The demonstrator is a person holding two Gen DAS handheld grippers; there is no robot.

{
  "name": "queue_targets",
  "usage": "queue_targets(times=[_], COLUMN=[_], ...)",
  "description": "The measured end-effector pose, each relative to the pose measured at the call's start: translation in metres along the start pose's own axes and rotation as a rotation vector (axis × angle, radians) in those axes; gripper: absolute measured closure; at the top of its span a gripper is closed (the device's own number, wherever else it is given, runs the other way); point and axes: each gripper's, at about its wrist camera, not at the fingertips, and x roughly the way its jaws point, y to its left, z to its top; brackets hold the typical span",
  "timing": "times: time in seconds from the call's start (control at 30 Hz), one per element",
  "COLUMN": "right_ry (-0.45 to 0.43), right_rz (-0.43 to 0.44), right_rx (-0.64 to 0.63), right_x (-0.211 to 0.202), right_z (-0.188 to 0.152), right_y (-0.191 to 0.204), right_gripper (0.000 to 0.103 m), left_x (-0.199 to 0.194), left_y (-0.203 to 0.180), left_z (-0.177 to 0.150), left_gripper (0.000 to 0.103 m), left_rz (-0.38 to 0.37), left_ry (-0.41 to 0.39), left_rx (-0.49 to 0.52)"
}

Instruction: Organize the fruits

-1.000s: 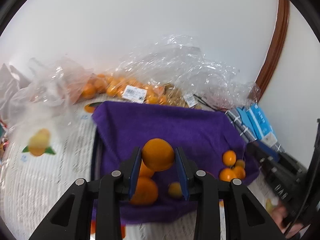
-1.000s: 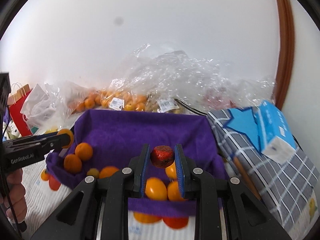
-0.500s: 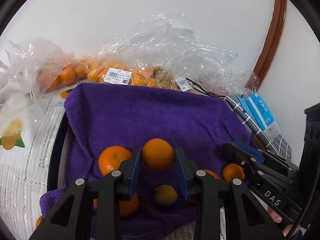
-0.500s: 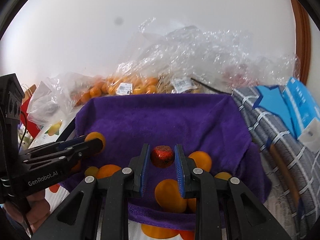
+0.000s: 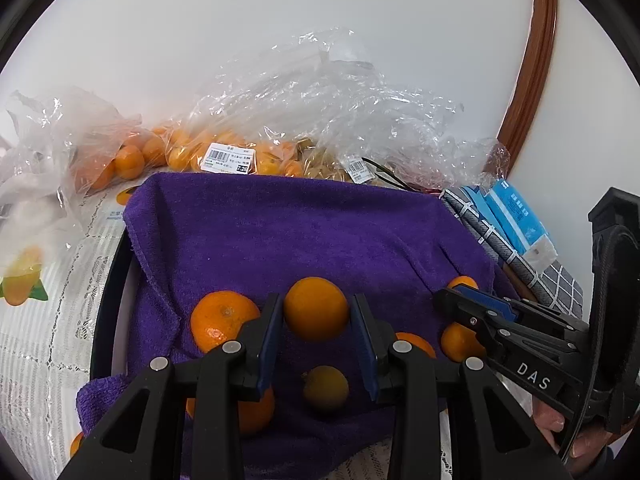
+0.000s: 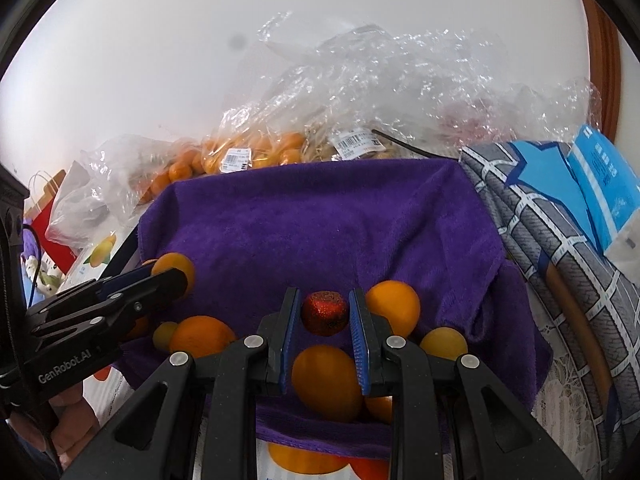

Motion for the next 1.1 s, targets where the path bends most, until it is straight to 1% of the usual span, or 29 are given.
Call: queue_targets(times=[0.1, 0.2, 0.37, 0.43, 0.47, 0.5, 0.67, 0.73, 0.8, 0.83, 0.87, 0.93, 0.97, 1.0, 1.03, 1.1], right_ry=[0.011, 0.008, 0.008, 0.006, 0.003, -0.004, -0.031, -0.037, -0.022, -0.013, -0.013, -0.012, -0.009, -0.007, -0.007, -0.002], right_rz=[-0.003, -0.006, -0.011, -0.011, -0.012, -0.016, -0.023, -0.029, -0.041, -0.053, -0.060, -0.081, -0.100, -0.116, -0.126, -0.156], right_rx=[0.017, 0.017, 0.015, 0.017, 0.017, 0.015, 0.021, 0.033, 0.032, 0.029, 0.029, 0.031, 0.022, 0.012, 0.007, 0.004], right_x=[0.003, 0.002, 0.003, 0.002, 0.002, 0.000, -0.005, -0.008, -0.010, -0.015, -0.019, -0.034, -0.046, -0.056, -0.063, -0.083], right_z=[0.000, -0.001, -0.002, -0.002, -0.002, -0.003, -0.003, -0.003, 0.000, 0.004, 0.005, 0.010, 0.014, 0.016, 0.017, 0.019], right_y=[-0.004, -0.004, -0.003, -0.003, -0.003, -0.002, -0.004, -0.007, -0.006, -0.004, -0.003, 0.002, 0.006, 0.009, 0.011, 0.016], right_gripper=[0.078, 0.078, 0.077, 0.070, 0.063, 0.060, 0.055, 0.054, 0.054, 0.054, 0.054, 0.054, 0.054, 0.053, 0.052, 0.042], left_x=[-0.001, -0.003, -0.005, -0.006, -0.007, -0.008, -0.013, -0.018, -0.025, -0.029, -0.034, -0.042, -0.048, -0.054, -0.060, -0.074], left_y=[0.001, 0.001, -0.001, -0.001, -0.001, -0.001, -0.002, -0.004, -0.008, -0.009, -0.011, -0.012, -0.011, -0.011, -0.012, -0.016], left_z=[0.000, 0.000, 0.001, 0.001, 0.001, 0.002, 0.002, 0.004, 0.009, 0.012, 0.016, 0.022, 0.023, 0.023, 0.023, 0.019], left_gripper=[0.070, 0.061, 0.060, 0.059, 0.058, 0.058, 0.057, 0.057, 0.057, 0.057, 0.057, 0.056, 0.056, 0.056, 0.056, 0.056], left_rz=[0.000, -0.003, 0.007, 0.015, 0.018, 0.023, 0.056, 0.049, 0.060, 0.070, 0.063, 0.067, 0.052, 0.013, -0.005, 0.025], left_ry=[-0.007, -0.014, -0.028, -0.034, -0.037, -0.041, -0.055, -0.050, -0.059, -0.061, -0.067, -0.055, -0.043, -0.030, -0.017, -0.002], left_rx=[-0.006, -0.003, 0.010, 0.012, 0.013, 0.016, 0.029, 0.054, 0.072, 0.076, 0.077, 0.062, 0.049, 0.035, 0.024, 0.014])
